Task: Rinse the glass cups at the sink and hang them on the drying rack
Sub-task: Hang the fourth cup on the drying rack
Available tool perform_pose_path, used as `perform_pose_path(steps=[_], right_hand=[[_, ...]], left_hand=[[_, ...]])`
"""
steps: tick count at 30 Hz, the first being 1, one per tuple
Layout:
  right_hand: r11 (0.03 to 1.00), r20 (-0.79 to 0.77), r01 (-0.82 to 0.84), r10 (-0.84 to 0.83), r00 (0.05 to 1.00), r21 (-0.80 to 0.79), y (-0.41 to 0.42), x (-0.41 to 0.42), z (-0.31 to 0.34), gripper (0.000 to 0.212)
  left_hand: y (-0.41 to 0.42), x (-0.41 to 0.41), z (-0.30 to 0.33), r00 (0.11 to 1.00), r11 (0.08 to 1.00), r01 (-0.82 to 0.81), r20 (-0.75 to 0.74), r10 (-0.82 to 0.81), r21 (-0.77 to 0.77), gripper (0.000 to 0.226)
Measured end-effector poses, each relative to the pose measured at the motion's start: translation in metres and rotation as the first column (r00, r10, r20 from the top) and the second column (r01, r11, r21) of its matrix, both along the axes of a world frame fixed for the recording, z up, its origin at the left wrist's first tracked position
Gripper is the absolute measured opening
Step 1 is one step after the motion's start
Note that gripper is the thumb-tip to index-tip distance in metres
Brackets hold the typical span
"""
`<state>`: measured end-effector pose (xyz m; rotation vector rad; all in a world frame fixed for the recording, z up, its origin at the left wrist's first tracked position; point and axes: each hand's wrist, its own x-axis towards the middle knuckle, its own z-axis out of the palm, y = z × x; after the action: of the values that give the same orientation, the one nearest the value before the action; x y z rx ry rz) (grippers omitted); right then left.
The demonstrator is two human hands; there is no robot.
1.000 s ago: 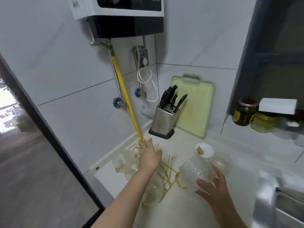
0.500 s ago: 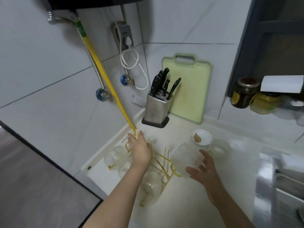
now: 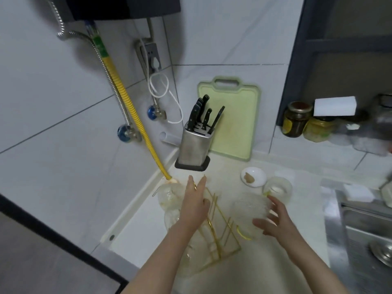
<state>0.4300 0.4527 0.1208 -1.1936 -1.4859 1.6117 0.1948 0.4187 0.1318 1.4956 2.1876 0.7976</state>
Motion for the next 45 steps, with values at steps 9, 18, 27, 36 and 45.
perform_pose_path(steps=[9, 18, 27, 36, 45], right_hand=[[0.976, 0.279, -0.076, 0.017, 0.960, 0.203, -0.009, -0.015, 0.016, 0.100], [0.892, 0.551, -0.302, 0.074, 0.831, 0.337, -0.020, -0.080, 0.014, 0.103], [0.821, 0.768, -0.480, 0.081, 0.635, 0.310, -0.028, -0.135, -0.006, 0.101], [0.859, 0.772, -0.404, 0.015, 0.635, 0.315, -0.035, -0.137, -0.035, 0.099], [0.883, 0.747, -0.386, 0.065, 0.662, 0.266, -0.032, -0.119, -0.042, 0.106]], left_hand=[[-0.014, -0.035, 0.010, 0.974, 0.973, 0.224, 0.032, -0.223, -0.056, 0.078], [-0.029, -0.078, 0.016, 0.957, 0.958, 0.286, 0.063, -0.284, -0.025, 0.081], [-0.025, -0.085, 0.012, 0.962, 0.962, 0.274, 0.012, -0.274, -0.015, 0.071], [-0.022, -0.074, 0.002, 0.966, 0.968, 0.249, -0.068, -0.249, 0.000, 0.056], [-0.022, -0.062, -0.003, 0.955, 0.970, 0.244, -0.173, -0.240, 0.003, 0.060]])
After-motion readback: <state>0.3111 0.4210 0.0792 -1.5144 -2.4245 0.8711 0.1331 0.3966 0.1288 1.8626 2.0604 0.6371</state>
